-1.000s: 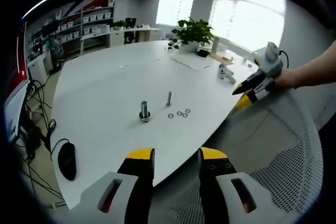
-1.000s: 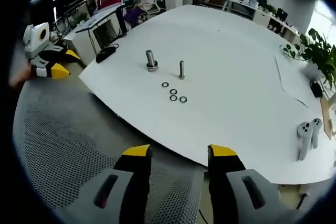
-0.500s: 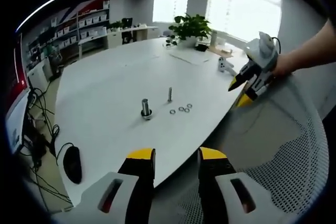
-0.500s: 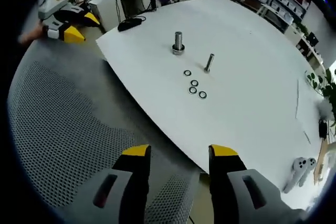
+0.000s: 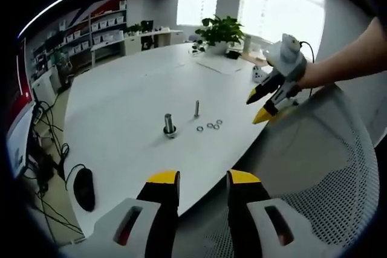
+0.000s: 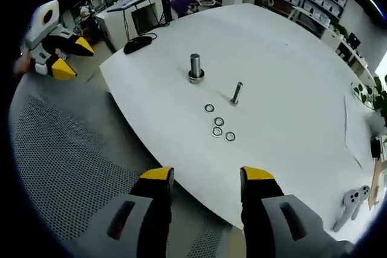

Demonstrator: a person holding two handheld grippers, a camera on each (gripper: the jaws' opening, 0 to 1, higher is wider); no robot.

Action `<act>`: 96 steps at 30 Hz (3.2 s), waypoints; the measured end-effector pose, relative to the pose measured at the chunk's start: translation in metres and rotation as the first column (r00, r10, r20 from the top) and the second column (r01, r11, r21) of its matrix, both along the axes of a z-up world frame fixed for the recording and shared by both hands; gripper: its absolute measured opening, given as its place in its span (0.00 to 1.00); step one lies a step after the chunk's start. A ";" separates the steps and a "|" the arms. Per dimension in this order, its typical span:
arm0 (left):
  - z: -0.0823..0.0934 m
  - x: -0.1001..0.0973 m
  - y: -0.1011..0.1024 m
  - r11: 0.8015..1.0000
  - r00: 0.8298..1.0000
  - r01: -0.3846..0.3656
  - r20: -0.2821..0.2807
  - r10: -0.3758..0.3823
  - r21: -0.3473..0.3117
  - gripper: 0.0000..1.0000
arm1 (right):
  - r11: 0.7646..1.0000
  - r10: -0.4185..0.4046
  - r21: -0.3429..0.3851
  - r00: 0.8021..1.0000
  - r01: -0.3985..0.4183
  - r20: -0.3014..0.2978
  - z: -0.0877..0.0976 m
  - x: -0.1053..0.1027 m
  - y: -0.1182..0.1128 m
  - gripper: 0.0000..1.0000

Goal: Place the washer onto the threaded stud by aligning its center hole with the stud, sliding it down to the base, and recovering from edge contact or off-axis alignment until the washer reaches the visible bottom stop.

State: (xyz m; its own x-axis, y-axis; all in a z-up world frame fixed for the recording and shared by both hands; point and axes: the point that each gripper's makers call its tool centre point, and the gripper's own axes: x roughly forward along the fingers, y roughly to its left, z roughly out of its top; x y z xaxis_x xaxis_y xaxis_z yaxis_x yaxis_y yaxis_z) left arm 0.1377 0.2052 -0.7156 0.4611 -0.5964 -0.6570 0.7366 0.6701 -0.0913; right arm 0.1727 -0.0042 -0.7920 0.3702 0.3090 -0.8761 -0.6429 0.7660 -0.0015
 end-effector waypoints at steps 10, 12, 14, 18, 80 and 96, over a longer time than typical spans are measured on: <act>-0.002 0.002 0.004 1.000 1.000 -0.014 0.000 0.014 0.013 0.28 | 1.000 -0.007 -0.028 1.000 0.007 -0.023 -0.023 0.027 0.010 0.46; -0.002 0.003 0.005 1.000 1.000 -0.019 0.000 0.019 0.011 0.28 | 1.000 -0.018 -0.026 1.000 0.018 -0.025 -0.025 0.030 0.012 0.46; -0.002 0.003 0.005 1.000 1.000 -0.022 -0.001 0.022 0.010 0.28 | 0.999 -0.038 -0.015 0.999 0.037 -0.029 -0.028 0.035 0.014 0.46; -0.002 0.002 0.005 1.000 1.000 -0.015 -0.006 0.015 0.009 0.27 | 0.987 -0.155 0.033 0.988 0.155 -0.026 -0.031 0.048 0.014 0.46; -0.008 0.001 0.004 0.999 1.000 0.014 -0.027 -0.013 0.035 0.24 | 0.987 -0.153 -0.065 0.985 0.148 -0.083 -0.076 0.057 0.013 0.25; -0.008 0.001 0.006 0.999 0.999 0.015 -0.033 -0.014 0.032 0.23 | 0.985 -0.012 -0.170 0.992 -0.010 -0.128 -0.077 0.063 0.021 0.22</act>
State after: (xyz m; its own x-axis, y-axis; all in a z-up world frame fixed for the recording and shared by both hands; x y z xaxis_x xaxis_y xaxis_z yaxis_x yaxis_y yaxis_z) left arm 0.1389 0.2114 -0.7241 0.4306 -0.5809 -0.6907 0.7434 0.6623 -0.0935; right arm 0.2357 0.0169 -0.8687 0.2517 0.1512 -0.9559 -0.6456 0.7621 -0.0495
